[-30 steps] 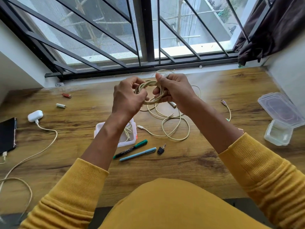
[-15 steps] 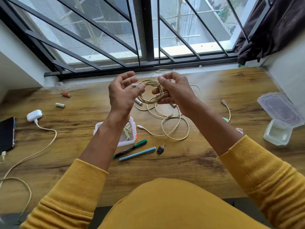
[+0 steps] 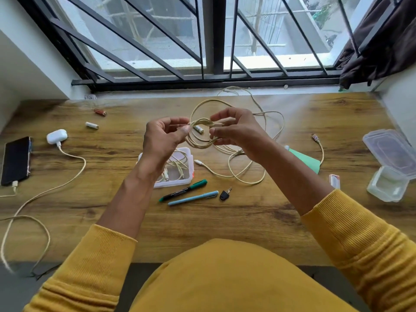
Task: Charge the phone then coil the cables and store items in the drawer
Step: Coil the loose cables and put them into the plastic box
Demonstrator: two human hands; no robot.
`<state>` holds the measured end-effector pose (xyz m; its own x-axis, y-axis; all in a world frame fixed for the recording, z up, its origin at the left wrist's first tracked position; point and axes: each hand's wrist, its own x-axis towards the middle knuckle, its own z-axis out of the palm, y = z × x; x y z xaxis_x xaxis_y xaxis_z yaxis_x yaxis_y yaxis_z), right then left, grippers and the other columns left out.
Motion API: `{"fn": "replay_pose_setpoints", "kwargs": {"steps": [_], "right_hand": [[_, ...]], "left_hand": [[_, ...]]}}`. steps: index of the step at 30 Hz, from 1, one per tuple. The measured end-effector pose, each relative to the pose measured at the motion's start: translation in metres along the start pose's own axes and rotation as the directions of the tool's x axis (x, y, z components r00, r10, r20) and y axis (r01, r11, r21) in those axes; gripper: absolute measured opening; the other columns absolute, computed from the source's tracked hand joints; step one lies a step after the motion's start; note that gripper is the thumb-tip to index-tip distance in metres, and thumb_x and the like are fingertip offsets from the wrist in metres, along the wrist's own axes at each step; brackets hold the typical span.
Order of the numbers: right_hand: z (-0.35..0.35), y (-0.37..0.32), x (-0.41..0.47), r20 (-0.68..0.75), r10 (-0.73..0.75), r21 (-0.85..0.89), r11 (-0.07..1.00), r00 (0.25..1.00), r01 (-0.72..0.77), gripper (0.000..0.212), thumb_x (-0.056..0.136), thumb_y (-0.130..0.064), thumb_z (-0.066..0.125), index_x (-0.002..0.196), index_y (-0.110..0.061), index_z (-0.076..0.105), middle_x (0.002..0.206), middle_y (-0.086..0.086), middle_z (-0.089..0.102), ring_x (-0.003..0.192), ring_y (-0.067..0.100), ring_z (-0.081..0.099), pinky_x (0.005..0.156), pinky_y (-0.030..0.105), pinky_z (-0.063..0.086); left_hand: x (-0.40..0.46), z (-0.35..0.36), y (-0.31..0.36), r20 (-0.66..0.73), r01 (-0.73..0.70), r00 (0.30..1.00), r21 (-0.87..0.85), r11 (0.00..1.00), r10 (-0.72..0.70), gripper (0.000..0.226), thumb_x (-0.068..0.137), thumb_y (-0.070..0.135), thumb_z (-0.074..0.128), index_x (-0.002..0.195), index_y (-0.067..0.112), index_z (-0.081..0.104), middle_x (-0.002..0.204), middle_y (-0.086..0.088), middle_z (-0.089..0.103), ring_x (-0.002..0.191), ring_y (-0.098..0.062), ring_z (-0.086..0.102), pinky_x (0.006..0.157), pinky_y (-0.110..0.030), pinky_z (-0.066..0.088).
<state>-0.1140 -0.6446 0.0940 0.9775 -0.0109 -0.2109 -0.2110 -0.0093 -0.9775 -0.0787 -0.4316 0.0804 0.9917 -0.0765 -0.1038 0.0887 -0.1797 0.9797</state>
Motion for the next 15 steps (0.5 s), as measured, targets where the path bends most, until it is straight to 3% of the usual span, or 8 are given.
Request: {"fn": "replay_pose_setpoints", "kwargs": {"steps": [7, 11, 15], "right_hand": [[0.043, 0.020, 0.000, -0.039, 0.039, -0.074, 0.996, 0.998, -0.042, 0.018, 0.091, 0.006, 0.074, 0.109, 0.004, 0.072, 0.101, 0.025, 0.074, 0.090, 0.033, 0.078, 0.074, 0.037, 0.067], [0.071, 0.031, 0.003, -0.049, 0.028, -0.186, 0.982, 0.998, -0.037, 0.013, 0.090, 0.005, 0.077, 0.099, -0.003, 0.075, 0.092, 0.019, 0.076, 0.084, 0.029, 0.078, 0.071, 0.035, 0.066], [0.092, 0.045, 0.005, -0.082, -0.029, -0.349, 0.937, 0.996, -0.001, 0.013, 0.087, -0.001, 0.079, 0.098, -0.008, 0.078, 0.086, 0.014, 0.076, 0.078, 0.026, 0.078, 0.071, 0.039, 0.067]], "left_hand": [[-0.016, -0.039, -0.032, -0.094, 0.029, 0.996, 0.226, 0.974, -0.008, 0.019, 0.088, 0.011, 0.084, 0.106, 0.018, 0.082, 0.094, -0.001, 0.081, 0.086, -0.011, 0.077, 0.087, -0.035, 0.064], [-0.028, -0.063, -0.047, -0.146, 0.063, 0.989, 0.334, 0.941, -0.015, 0.016, 0.085, 0.017, 0.087, 0.101, 0.018, 0.084, 0.088, 0.001, 0.081, 0.083, -0.016, 0.079, 0.083, -0.040, 0.066], [-0.036, -0.077, -0.061, -0.152, 0.040, 0.988, 0.447, 0.894, 0.032, 0.017, 0.084, 0.023, 0.088, 0.100, 0.019, 0.084, 0.089, 0.007, 0.081, 0.083, -0.009, 0.077, 0.082, -0.038, 0.065]]}}
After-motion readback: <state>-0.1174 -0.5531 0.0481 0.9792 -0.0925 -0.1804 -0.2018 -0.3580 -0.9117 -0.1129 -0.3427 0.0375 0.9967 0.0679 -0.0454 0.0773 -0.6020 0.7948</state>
